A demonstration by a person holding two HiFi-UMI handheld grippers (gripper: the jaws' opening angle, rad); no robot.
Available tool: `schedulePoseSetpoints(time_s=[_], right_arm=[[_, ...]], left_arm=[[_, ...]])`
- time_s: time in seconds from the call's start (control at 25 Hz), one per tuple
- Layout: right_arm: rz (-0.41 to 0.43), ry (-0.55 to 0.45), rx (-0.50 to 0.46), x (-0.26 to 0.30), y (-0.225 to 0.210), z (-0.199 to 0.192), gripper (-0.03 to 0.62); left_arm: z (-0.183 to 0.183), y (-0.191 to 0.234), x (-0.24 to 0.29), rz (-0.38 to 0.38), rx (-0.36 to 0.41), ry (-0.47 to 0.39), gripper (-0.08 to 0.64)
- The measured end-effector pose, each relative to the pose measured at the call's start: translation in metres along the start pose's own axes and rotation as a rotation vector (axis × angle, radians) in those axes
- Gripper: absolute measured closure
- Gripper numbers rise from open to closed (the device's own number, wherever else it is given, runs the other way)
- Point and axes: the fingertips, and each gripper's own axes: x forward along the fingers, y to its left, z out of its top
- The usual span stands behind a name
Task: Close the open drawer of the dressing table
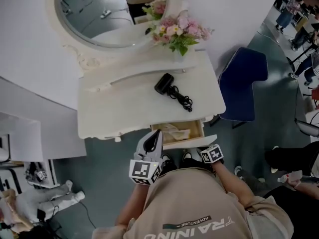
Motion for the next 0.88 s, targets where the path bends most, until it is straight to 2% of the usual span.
schedulePoseSetpoints(time_s=[0.88], right_arm=[[-0.047, -0.059, 0.058, 0.017, -0.031, 0.086, 0.589]], left_arm=[[0.013, 0.043, 0.029, -0.006, 0.014, 0.025, 0.543]])
